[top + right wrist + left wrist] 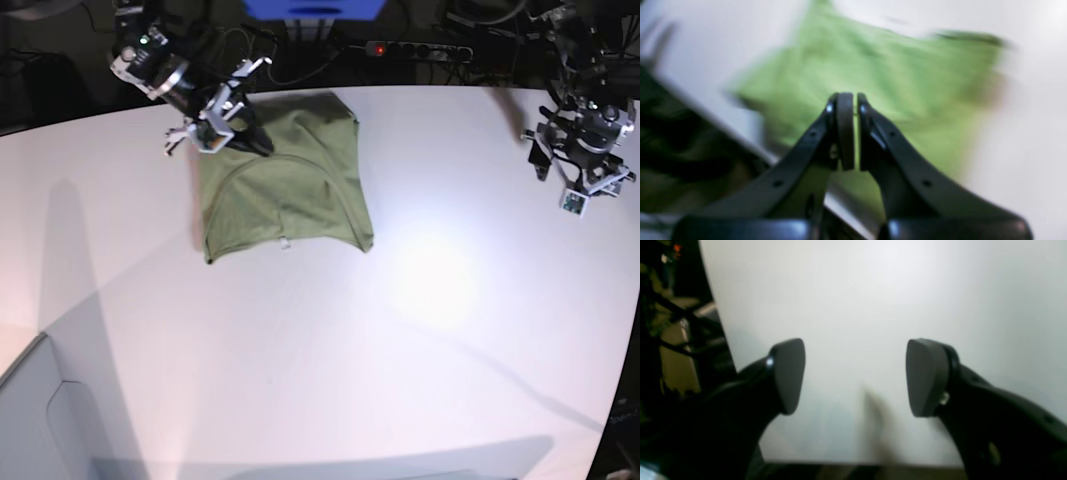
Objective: Fold the T-shirt properly
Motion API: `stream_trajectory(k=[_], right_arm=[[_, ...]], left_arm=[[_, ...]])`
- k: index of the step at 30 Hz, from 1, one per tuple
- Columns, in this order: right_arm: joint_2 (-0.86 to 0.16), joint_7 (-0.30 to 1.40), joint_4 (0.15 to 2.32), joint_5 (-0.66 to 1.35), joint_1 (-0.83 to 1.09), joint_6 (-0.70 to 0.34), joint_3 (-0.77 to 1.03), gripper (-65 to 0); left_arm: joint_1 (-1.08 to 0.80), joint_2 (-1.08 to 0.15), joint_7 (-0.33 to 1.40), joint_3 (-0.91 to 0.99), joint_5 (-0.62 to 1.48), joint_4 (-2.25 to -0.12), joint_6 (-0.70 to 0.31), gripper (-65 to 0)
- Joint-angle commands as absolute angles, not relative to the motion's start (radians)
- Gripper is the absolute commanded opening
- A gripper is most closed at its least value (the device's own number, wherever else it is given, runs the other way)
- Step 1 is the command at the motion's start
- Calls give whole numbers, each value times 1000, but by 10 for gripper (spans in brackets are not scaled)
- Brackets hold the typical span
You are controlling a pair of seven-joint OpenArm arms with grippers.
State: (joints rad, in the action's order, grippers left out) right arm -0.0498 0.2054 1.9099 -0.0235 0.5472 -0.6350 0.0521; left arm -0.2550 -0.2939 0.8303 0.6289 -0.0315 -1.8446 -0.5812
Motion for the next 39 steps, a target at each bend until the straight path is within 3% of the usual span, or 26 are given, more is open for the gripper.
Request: stream_trajectory(k=[1, 6, 14, 23, 31, 39], right_arm=[[-56, 180, 1929, -7, 545, -645, 16, -649], [-58, 179, 1862, -10, 478, -641, -162, -649], [-58, 170, 1685, -10, 403, -641, -242, -649], [-58, 168, 1609, -8, 383, -641, -254, -649], [-101, 180, 1791, -8, 409, -639, -245, -649], [-87, 163, 1586, -5, 349, -639, -251, -649]], left_arm=[[-260, -292, 820, 654, -36, -1862, -576, -199], [-291, -246, 820, 748, -36, -1862, -576, -199], [-369, -229, 820, 809, -36, -1862, -576, -199], [-395, -197, 820, 880, -36, -1862, -578, -199], [-423, -196, 819, 881, -36, -1862, -578, -199], [-450, -182, 811, 881, -36, -1862, -578, -199]])
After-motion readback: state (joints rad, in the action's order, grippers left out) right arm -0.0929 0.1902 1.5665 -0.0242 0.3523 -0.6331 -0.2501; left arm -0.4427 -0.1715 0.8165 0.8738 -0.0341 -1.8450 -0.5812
